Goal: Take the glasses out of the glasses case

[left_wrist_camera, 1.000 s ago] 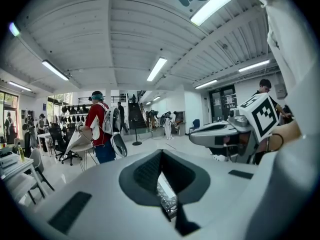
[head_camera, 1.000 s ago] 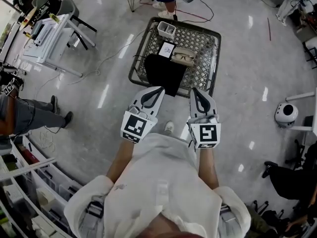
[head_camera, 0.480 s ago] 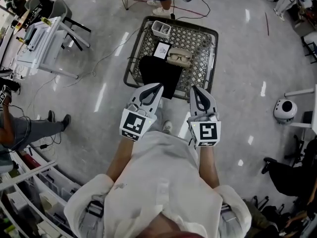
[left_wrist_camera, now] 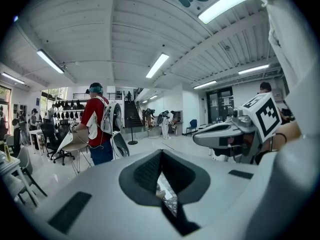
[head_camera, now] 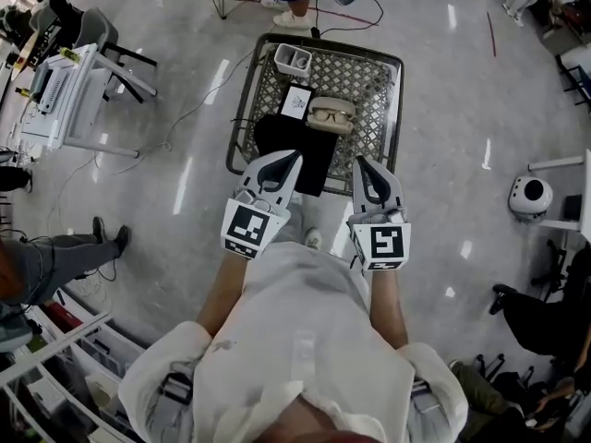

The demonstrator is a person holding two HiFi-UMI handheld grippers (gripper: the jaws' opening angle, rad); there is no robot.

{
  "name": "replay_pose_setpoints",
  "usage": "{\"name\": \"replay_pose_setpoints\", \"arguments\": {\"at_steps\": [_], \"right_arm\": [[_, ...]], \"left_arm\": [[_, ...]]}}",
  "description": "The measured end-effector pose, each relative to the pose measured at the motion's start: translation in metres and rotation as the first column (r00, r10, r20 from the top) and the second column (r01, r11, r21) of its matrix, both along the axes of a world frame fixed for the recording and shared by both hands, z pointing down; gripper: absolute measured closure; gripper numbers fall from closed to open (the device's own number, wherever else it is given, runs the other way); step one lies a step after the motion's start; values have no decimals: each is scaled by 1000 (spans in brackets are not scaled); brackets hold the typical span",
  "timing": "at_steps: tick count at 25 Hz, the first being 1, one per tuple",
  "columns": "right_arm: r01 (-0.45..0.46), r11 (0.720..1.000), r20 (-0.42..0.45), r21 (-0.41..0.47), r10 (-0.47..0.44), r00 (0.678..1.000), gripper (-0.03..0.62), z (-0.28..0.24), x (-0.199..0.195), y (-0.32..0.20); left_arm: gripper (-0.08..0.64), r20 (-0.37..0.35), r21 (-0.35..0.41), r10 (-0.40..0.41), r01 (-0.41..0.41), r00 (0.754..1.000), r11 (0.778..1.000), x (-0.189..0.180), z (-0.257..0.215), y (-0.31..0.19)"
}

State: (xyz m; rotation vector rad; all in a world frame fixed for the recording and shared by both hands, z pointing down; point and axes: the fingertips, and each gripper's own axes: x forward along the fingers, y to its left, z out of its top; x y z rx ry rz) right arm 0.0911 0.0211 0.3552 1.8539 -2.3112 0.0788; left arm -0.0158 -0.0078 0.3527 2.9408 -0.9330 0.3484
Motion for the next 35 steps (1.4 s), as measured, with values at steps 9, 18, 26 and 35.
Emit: {"name": "replay_pose_setpoints", "arguments": {"at_steps": [9,18,26,35], "right_arm": [[-33,999,-19,-24,32,999,586,7,-1,-46],[-81,996,-45,-28,80,996,586,6,-7,-87],[-129,990,-67,-62,125,990,586,14,-10,-108],[-156,978,-82,-139,146,986,586,40,5,-118]], "left_arm": [[548,-17,-16,36,-36,999,999,-2,6,-51],[548,-47,-21,90,-91,995,996,-5,8,-95],[548,-61,-52,135,-138,989,989,-6,20,-125],[548,-53,-140,137,-143,989,980,1,54,-141]]}}
